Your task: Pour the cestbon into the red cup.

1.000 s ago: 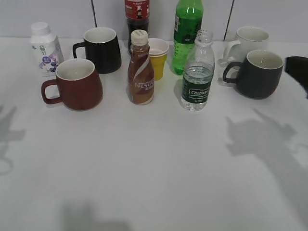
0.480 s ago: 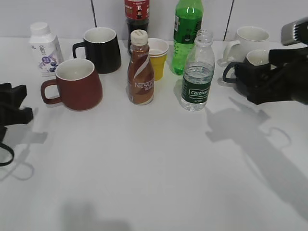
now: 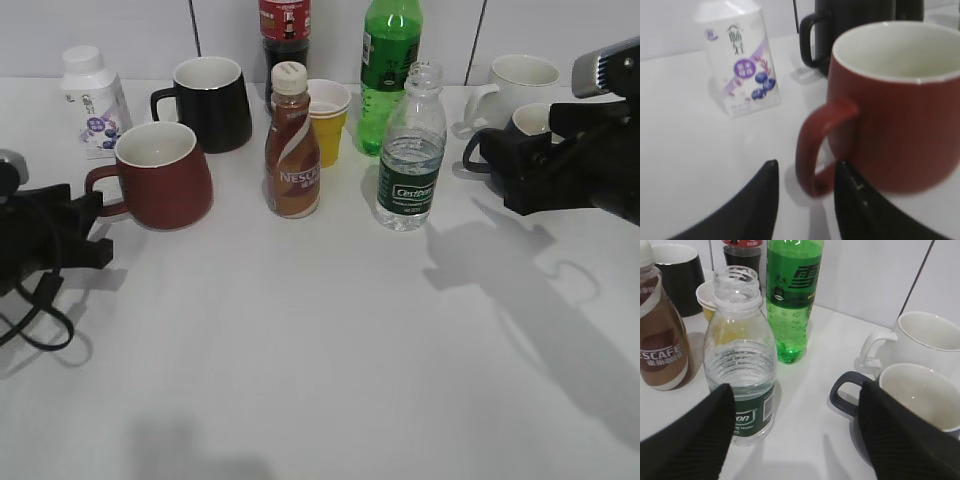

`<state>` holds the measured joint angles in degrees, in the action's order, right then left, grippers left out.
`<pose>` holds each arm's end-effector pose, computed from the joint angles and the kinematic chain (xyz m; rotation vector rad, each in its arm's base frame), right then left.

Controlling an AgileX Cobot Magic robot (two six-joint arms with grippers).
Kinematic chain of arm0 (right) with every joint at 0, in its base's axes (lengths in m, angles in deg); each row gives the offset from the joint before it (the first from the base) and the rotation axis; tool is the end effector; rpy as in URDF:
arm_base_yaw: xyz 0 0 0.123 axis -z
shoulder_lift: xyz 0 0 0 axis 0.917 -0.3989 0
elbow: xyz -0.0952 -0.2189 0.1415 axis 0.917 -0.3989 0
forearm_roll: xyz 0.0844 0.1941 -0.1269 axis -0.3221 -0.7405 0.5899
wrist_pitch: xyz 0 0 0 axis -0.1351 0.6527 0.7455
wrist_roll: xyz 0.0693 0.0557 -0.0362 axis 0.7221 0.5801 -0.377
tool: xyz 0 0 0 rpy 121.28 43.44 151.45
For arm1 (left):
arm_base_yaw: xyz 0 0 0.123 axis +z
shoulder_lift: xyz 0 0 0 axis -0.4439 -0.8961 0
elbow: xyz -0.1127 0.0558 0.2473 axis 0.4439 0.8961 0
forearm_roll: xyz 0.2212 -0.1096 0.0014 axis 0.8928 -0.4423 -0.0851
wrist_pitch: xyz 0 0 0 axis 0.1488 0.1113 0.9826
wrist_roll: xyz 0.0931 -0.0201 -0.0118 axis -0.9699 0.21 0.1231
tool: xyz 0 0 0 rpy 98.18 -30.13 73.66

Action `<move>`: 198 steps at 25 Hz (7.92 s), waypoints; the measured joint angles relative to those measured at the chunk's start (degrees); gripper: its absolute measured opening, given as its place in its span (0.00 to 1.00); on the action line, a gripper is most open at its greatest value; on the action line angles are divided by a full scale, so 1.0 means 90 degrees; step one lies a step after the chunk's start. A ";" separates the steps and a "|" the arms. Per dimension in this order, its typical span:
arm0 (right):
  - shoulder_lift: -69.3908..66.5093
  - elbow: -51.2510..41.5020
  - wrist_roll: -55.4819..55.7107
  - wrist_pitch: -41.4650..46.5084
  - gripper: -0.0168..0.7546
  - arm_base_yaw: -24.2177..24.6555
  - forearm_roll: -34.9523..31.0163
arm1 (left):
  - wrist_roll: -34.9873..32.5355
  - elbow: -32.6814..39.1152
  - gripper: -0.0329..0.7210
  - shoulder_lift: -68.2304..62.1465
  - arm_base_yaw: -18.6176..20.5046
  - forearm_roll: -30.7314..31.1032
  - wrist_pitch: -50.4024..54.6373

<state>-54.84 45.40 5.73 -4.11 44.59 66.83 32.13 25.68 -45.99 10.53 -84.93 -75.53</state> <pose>0.2409 0.0963 0.2170 -0.4231 1.7639 0.2009 0.2536 -0.0651 0.1260 0.2717 1.8182 -0.0798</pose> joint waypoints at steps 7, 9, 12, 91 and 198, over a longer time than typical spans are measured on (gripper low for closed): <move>0.0000 0.0000 0.0000 -0.0019 0.77 -0.0006 0.0000 | 0.0000 -0.0593 0.43 -0.0401 0.0000 -0.0034 0.0197; 0.0000 0.0000 0.0000 -0.0019 0.77 -0.0006 0.0000 | 0.0000 -0.0771 0.43 -0.0524 0.0000 -0.0058 0.0233; 0.0000 0.0000 0.0000 -0.0019 0.77 -0.0006 0.0000 | 0.0000 -0.1061 0.43 -0.0761 0.0000 -0.0108 0.0324; -0.4323 0.2058 -0.2315 -0.3873 0.64 -0.0006 0.1612 | -0.0014 -0.1613 0.14 0.0171 -0.2069 0.1608 0.2038; -0.3295 0.1624 -0.5038 -0.2978 0.64 -0.0006 0.2207 | -0.0038 -0.1650 0.14 -0.0335 -0.2064 0.1779 0.0699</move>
<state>-84.50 60.02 -39.61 -30.91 44.53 86.69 31.78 10.83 -49.00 -8.04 -68.92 -69.24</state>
